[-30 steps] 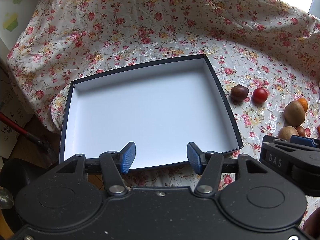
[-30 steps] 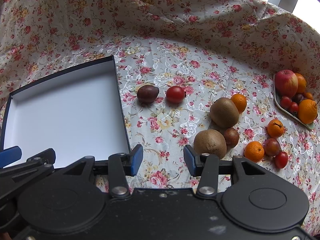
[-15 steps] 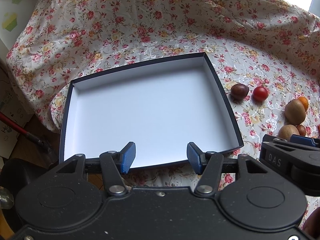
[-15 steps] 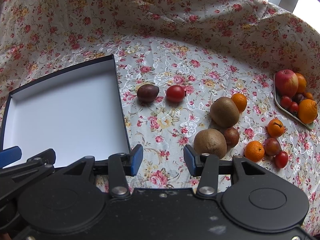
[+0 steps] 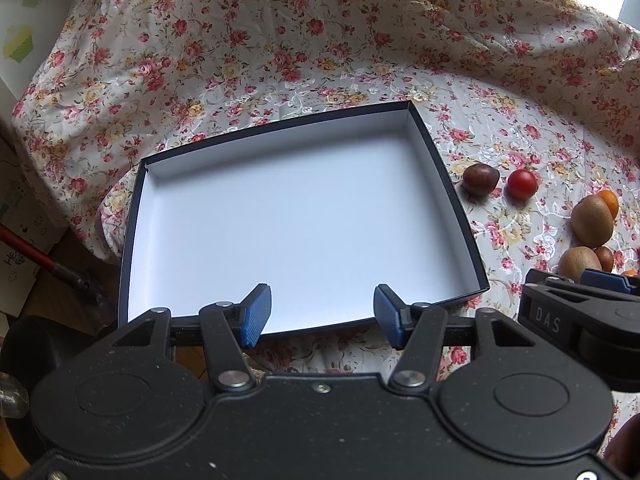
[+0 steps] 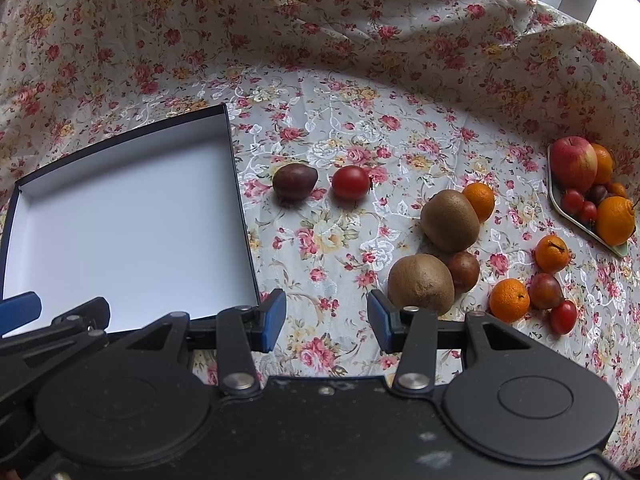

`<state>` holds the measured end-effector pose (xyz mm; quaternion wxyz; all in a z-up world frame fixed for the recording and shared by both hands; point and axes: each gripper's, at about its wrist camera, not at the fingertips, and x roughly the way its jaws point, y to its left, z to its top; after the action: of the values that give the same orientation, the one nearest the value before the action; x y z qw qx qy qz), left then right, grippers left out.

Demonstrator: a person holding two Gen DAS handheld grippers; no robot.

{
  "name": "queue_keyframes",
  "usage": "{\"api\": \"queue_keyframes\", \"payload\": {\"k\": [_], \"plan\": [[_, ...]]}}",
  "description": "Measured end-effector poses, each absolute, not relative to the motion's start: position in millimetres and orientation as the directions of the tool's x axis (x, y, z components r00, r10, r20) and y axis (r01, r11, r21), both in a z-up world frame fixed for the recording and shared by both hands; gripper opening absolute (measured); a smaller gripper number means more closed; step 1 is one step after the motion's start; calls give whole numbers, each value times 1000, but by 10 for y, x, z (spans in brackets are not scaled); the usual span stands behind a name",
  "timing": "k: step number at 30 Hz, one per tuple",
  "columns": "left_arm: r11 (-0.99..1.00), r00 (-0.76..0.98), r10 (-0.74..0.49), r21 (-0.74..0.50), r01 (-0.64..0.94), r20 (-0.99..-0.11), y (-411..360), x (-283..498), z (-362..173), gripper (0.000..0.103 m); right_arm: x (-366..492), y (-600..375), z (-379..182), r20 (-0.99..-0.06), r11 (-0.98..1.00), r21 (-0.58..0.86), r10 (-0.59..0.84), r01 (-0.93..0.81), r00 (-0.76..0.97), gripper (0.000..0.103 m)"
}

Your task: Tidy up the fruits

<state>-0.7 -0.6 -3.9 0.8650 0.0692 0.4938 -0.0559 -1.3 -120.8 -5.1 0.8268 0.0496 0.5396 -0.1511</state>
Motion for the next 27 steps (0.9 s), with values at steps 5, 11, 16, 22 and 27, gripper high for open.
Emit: {"api": "queue_keyframes", "payload": {"k": [5, 11, 16, 22, 27], "plan": [[983, 513, -23, 74, 168, -858, -8, -5, -42, 62, -7, -1211, -57, -908, 949, -81, -196, 304, 370, 48], [982, 503, -13, 84, 170, -864, -11, 4, -48, 62, -3, -1216, -73, -910, 949, -82, -195, 304, 365, 48], [982, 487, -16, 78, 171, -873, -15, 15, -56, 62, 2, -1216, -75, -911, 949, -83, -196, 303, 363, 48], [984, 473, -21, 66, 166, -881, -3, 37, -66, 62, 12, -1208, -93, -914, 950, -88, -196, 299, 356, 48], [985, 465, -24, 60, 164, -885, -8, 42, -78, 62, 22, -1213, -98, -917, 951, -83, -190, 299, 350, 48]]}}
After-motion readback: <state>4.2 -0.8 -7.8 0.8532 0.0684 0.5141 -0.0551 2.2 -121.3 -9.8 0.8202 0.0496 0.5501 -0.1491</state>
